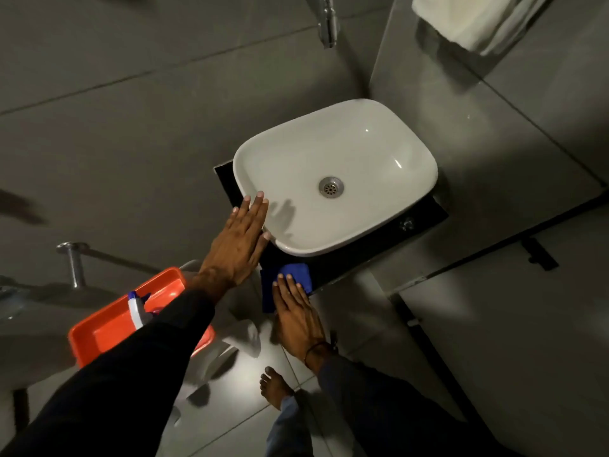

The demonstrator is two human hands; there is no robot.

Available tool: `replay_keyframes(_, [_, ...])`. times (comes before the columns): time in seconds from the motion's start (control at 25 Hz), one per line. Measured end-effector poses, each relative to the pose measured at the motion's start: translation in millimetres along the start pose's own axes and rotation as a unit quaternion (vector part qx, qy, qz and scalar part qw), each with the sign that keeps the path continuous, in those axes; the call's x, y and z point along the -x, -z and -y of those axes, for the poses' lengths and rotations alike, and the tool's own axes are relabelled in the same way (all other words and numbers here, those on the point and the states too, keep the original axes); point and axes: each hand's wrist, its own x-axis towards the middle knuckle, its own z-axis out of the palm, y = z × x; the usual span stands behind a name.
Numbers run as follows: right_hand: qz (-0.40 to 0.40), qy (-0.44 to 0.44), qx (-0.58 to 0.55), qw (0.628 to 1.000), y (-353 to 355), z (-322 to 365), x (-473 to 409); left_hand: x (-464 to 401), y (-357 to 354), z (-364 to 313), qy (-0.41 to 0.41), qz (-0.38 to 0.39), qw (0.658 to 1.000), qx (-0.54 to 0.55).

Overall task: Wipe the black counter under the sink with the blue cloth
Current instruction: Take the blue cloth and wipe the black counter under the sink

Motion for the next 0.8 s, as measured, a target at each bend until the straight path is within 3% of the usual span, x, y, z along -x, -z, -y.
replay_keyframes(0.2, [-0.049,0.018,-0.064,0.997,5.9,-26.8,6.6,-16.0,-13.6,-10.0,-0.015,0.055,0.998,-0.028])
replay_keyframes(0.4, [-0.042,0.041,-0.065,0.996,19.3,-74.9,19.9,-16.9,-22.3,-14.9,0.014,0.043,0.998,-0.038])
replay_keyframes(0.8, [-0.053,-0.026,-0.045,0.997,89.5,-254.7,35.4,-14.4,-28.3,-21.8,0.037,-0.002,0.998,-0.06])
